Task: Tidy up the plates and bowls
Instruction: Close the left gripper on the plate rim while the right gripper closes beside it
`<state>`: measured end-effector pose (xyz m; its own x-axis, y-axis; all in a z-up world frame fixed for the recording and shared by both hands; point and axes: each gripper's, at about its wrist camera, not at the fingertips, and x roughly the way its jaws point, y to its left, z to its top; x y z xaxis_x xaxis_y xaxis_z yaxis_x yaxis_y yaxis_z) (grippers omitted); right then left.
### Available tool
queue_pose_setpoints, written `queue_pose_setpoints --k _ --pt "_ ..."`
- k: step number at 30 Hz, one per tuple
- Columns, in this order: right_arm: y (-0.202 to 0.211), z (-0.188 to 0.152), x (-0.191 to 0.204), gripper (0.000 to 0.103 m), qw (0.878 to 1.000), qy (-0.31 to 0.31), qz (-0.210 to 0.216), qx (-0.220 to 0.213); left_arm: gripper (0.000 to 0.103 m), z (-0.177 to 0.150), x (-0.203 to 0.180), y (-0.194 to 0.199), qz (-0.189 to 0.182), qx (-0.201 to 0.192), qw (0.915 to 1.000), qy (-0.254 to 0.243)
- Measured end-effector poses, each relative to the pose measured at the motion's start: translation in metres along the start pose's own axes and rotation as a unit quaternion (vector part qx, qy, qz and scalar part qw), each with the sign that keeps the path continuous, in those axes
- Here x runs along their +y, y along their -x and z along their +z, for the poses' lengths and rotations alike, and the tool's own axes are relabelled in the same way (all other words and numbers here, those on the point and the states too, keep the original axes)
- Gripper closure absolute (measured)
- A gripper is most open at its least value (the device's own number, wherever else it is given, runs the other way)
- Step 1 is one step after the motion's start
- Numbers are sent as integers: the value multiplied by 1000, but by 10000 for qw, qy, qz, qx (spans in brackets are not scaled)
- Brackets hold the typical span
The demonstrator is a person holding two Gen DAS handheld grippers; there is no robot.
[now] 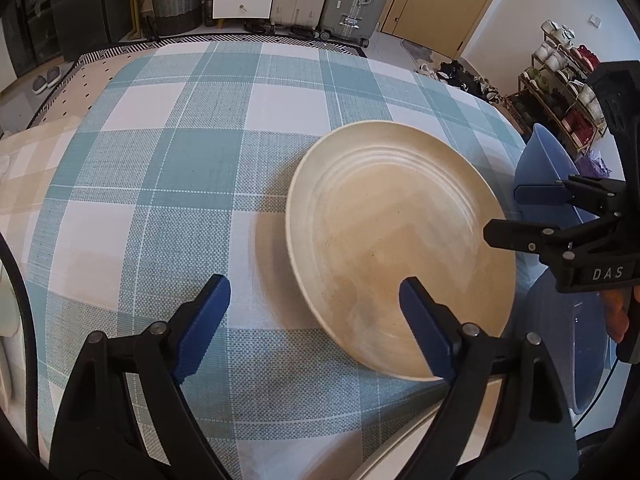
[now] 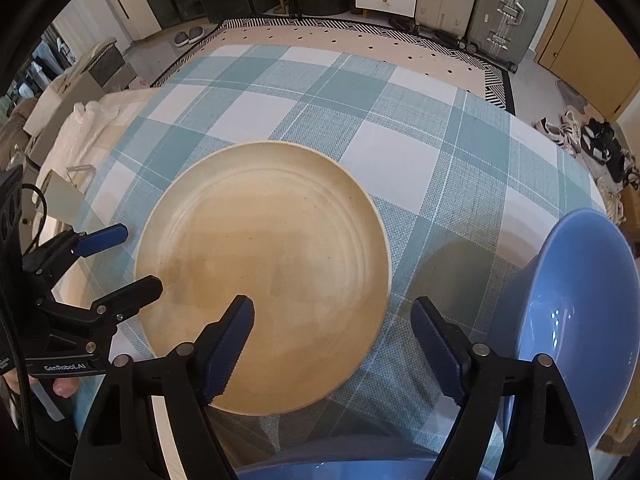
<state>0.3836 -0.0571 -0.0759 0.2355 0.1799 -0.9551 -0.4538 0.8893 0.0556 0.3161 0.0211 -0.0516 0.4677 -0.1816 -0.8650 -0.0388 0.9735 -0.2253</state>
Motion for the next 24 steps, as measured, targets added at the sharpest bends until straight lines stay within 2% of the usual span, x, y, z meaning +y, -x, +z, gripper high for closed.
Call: queue_pose_setpoints --k 4,13,19,24 --pt "-4 3 7 21 9995 218 -212 42 23 0 -1 -4 42 31 10000 -68" --pt "-20 8 12 34 9971 472 -540 270 39 0 -3 -9 94 58 9998 -189" --pt "-27 6 11 46 9957 549 -649 369 54 -2 -6 -12 118 103 9995 -259" --pt "-26 4 8 62 9943 576 -836 333 73 -5 -7 -15 115 190 9994 -262"
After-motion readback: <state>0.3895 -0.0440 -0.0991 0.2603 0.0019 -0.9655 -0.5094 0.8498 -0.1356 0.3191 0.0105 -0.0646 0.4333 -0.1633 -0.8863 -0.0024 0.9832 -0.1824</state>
